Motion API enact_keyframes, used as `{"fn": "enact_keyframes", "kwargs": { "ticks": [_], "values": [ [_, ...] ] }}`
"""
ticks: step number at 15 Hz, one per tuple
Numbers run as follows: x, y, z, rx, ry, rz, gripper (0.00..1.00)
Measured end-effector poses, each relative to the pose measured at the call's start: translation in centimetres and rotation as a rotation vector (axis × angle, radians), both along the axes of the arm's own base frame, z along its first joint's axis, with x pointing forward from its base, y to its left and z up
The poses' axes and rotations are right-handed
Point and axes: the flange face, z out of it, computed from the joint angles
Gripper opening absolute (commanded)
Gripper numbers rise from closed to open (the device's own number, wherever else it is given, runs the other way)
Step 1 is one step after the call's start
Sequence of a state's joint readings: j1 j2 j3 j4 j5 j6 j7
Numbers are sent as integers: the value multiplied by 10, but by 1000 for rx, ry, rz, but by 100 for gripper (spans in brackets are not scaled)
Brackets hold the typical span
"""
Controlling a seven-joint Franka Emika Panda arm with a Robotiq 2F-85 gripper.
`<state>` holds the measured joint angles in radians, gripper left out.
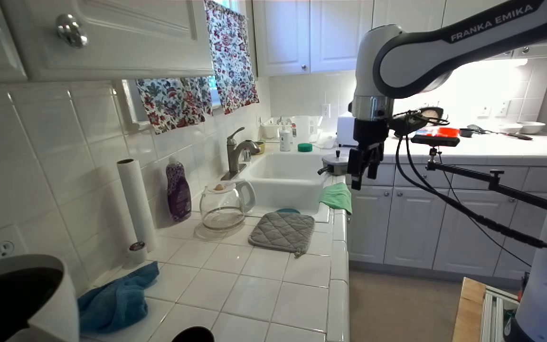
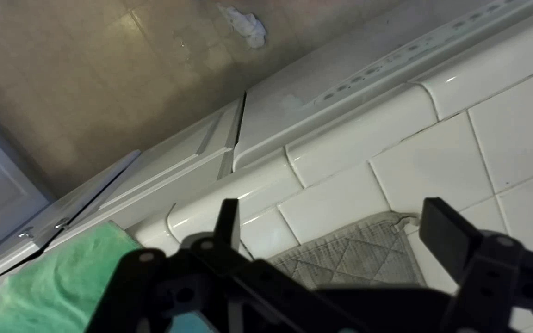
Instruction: Pick up the cloth and the pot, then put them on the left side of the counter
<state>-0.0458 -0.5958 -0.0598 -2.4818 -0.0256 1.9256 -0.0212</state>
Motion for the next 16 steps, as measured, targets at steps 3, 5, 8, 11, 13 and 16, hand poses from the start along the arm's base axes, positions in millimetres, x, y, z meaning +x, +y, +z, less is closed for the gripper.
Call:
{"fn": "enact_keyframes", "kwargs": {
  "ticks": [3, 5, 8, 11, 13, 16],
  "values": [
    [2, -41, 1, 19, -52, -91, 100],
    [6, -68, -3, 25, -91, -152, 100],
    [22, -105, -13, 19, -129, -259, 100],
    [39, -139, -31, -3, -120, -390, 100],
    [49, -154, -46, -26, -106, -470, 100],
    [64, -165, -66, -43, -91, -550, 100]
  ]
}}
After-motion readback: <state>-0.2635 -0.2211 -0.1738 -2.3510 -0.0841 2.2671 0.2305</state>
